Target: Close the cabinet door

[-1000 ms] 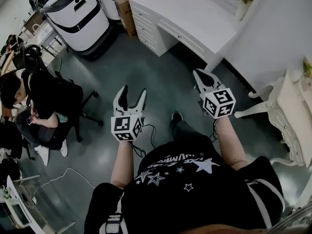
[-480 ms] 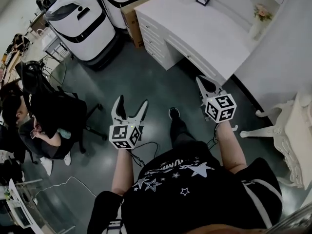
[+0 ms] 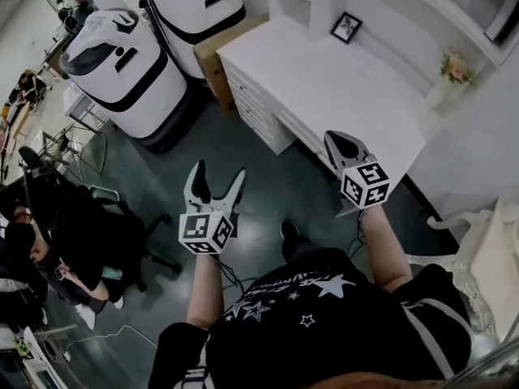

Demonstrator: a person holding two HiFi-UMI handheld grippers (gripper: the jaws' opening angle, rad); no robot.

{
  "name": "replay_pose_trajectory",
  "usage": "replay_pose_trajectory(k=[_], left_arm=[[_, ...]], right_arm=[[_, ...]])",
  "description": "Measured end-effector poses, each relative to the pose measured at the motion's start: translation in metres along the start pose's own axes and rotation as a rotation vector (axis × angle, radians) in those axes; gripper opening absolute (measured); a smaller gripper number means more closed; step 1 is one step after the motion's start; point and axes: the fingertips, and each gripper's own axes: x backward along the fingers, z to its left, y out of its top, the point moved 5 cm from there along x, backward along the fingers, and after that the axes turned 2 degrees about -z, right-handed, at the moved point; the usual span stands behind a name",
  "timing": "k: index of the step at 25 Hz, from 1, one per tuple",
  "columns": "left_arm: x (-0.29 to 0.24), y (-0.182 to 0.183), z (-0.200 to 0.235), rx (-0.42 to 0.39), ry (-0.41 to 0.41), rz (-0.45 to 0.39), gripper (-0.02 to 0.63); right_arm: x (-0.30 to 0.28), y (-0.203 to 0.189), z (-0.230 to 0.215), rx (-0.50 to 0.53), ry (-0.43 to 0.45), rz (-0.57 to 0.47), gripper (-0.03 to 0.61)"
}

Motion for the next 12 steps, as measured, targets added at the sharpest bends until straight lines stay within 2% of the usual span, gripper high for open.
replay_pose_trajectory(k=[6,12], left_arm=[[-0.105,0.007,0.037,0.024,0.001,-0.004,0.451],[-0.16,0.022,0.053,0.015,0.021,-0.018,0.451]], right_arm=[[-0.086,0.028,-0.062,-0.008,-0.019,-0.029,0.006],[-0.136,0.044,-0.093,-0.019,0.019,-0.041,0.006]])
